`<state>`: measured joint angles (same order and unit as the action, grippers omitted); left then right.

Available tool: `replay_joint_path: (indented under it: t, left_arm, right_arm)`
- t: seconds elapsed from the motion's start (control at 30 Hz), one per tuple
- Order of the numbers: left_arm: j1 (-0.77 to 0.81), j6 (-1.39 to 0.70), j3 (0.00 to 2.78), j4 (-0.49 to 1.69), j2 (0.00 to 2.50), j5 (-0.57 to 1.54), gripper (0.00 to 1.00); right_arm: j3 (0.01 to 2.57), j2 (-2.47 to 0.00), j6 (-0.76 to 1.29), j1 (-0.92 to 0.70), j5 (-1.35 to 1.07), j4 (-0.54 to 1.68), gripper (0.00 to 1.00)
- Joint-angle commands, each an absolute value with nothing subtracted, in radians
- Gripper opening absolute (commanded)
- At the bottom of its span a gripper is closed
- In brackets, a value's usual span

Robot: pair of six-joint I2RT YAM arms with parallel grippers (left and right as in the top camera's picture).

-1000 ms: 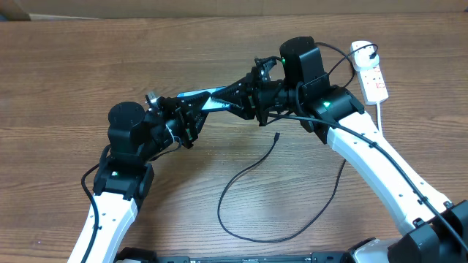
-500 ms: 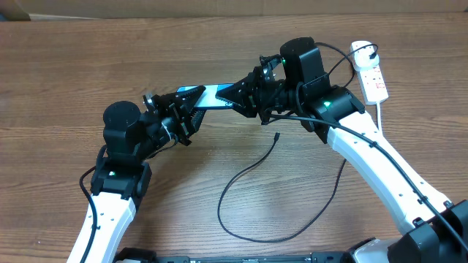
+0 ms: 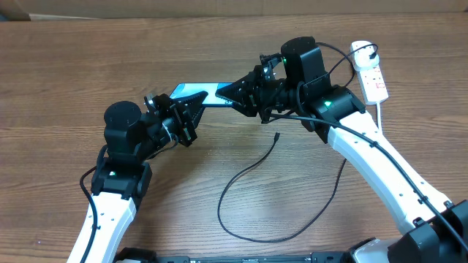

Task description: Plug charger to phone and switch on socket

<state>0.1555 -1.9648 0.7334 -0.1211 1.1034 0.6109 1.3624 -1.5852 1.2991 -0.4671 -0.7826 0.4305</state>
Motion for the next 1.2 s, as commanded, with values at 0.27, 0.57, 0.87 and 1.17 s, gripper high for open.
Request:
replay_joint_path:
  t: [0.27,0.57,0.87,1.17]
  left_arm:
    - [0.146,-1.958,0.761,-0.139,1.092,0.575,0.04]
    - [0.057,-1.678,0.761,0.022,1.092,0.435,0.04]
    - [0.010,-1.044,0.761,0.060,1.092,0.593,0.04]
    - [0.007,-0.894,0.766,0.084,1.193,1.070,0.04]
  right_arm:
    - [1.374,-1.567,1.238,-0.463,-0.789,0.432,0.69]
    - [1.374,-1.567,1.129,-0.449,-0.725,0.478,0.99]
    - [1.374,-1.567,0.914,-0.444,-0.102,0.850,1.00]
    - [1.337,-1.567,0.907,-0.424,0.178,1.008,1.00]
